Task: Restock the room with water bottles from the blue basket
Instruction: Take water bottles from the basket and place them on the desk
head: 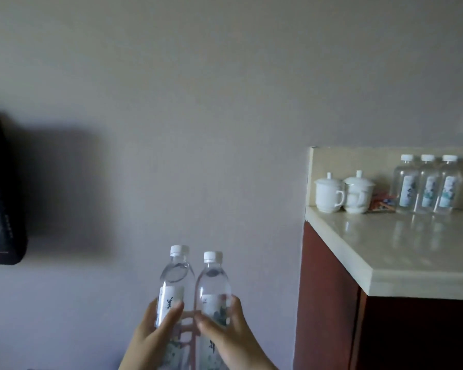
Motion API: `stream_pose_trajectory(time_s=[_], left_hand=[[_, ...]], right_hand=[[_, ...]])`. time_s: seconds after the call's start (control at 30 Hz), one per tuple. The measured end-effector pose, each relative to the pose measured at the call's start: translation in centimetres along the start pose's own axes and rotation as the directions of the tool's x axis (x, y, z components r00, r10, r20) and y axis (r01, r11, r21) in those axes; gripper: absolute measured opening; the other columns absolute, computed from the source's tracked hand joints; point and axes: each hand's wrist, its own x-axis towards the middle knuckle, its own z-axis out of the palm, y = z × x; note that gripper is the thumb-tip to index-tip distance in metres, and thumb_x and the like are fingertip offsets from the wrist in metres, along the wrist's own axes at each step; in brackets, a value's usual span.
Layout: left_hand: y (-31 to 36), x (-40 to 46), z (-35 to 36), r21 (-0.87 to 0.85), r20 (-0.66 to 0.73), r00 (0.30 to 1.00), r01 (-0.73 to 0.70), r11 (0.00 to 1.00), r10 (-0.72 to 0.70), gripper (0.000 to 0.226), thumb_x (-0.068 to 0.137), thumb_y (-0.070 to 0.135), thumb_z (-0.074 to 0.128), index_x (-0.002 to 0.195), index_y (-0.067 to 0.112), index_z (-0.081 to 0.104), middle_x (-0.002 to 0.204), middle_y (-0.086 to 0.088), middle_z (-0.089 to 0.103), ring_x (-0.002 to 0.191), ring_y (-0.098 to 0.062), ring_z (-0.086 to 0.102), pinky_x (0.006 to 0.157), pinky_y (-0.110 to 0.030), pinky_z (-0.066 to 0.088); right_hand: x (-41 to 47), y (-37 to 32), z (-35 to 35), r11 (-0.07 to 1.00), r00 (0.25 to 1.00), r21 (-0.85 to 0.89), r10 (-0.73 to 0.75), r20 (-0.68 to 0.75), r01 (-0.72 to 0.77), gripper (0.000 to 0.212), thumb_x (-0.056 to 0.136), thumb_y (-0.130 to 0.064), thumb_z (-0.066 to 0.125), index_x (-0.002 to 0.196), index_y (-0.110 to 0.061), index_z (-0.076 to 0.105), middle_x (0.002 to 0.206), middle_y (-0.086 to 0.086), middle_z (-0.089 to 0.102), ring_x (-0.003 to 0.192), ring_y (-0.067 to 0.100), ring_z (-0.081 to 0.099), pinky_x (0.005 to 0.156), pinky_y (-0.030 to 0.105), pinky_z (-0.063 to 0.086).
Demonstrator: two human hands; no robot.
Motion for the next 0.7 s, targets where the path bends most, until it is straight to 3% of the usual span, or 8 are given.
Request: stream_pose_trajectory(time_s=[0.13, 0.23, 0.37, 0.53, 0.7], left_hand=[[0.3, -1.8, -3.4, 0.012, -0.004, 1.0, 0.002, 1.0, -0.002, 0.029, 0.088, 0.026, 0.064, 0.111, 0.009, 0.058, 0.075, -0.007, 0.074, 0.065, -0.016, 0.072, 0.055, -0.028, 0.057], [0.8, -3.5, -6.5, 0.033, -0.036, 0.999, 0.009, 0.999, -0.008, 0.025, 0.088, 0.031, 0.058, 0.107, 0.016, 0.057, 0.078, -0.002, 0.076, 0.072, -0.017, 0.074, 0.06, -0.031, 0.059], [1.6, -5.3, -10.3, 0.042, -0.076, 0.997, 0.006, 0.999, -0.003, 0.032, 0.09, 0.031, 0.057, 0.115, 0.011, 0.054, 0.098, -0.018, 0.07, 0.087, -0.031, 0.069, 0.084, -0.05, 0.055], [2.0, -6.9, -14.6, 0.042, -0.125, 0.992, 0.006, 0.999, -0.001, 0.023, 0.088, 0.035, 0.057, 0.106, 0.021, 0.053, 0.098, -0.014, 0.07, 0.08, -0.022, 0.072, 0.073, -0.042, 0.06], [2.4, -7.4, -18.4, 0.097, -0.21, 0.978, 0.022, 0.995, -0.001, 0.03, 0.086, 0.046, 0.058, 0.108, 0.027, 0.052, 0.108, -0.015, 0.067, 0.098, -0.031, 0.068, 0.089, -0.053, 0.053]], right_hand=[[-2.2, -0.3, 3.7, 0.997, 0.999, 0.072, 0.032, 0.029, -0.034, 0.045, 0.077, -0.039, 0.073, 0.109, -0.029, 0.042, 0.108, 0.004, 0.063, 0.093, 0.013, 0.068, 0.076, 0.029, 0.056], [-3.5, -0.8, 6.6, 0.997, 0.997, 0.063, 0.031, 0.066, -0.035, 0.041, 0.08, -0.039, 0.069, 0.108, -0.032, 0.041, 0.11, 0.002, 0.063, 0.094, 0.014, 0.068, 0.074, 0.032, 0.057], [-4.7, -1.0, 10.6, 0.998, 0.995, 0.055, 0.019, 0.099, -0.025, 0.04, 0.081, -0.04, 0.068, 0.108, -0.032, 0.04, 0.109, 0.002, 0.062, 0.093, 0.015, 0.067, 0.072, 0.032, 0.056], [-5.1, -1.0, 14.9, 0.999, 0.987, 0.044, -0.001, 0.164, -0.006, 0.053, 0.081, -0.04, 0.068, 0.12, -0.023, 0.037, 0.109, 0.004, 0.06, 0.093, 0.017, 0.067, 0.068, 0.03, 0.055], [-3.7, -0.8, 18.7, 0.996, 0.967, 0.085, -0.022, 0.255, 0.0, 0.052, 0.079, -0.035, 0.07, 0.117, -0.02, 0.038, 0.111, 0.008, 0.061, 0.096, 0.021, 0.067, 0.08, 0.04, 0.057]])
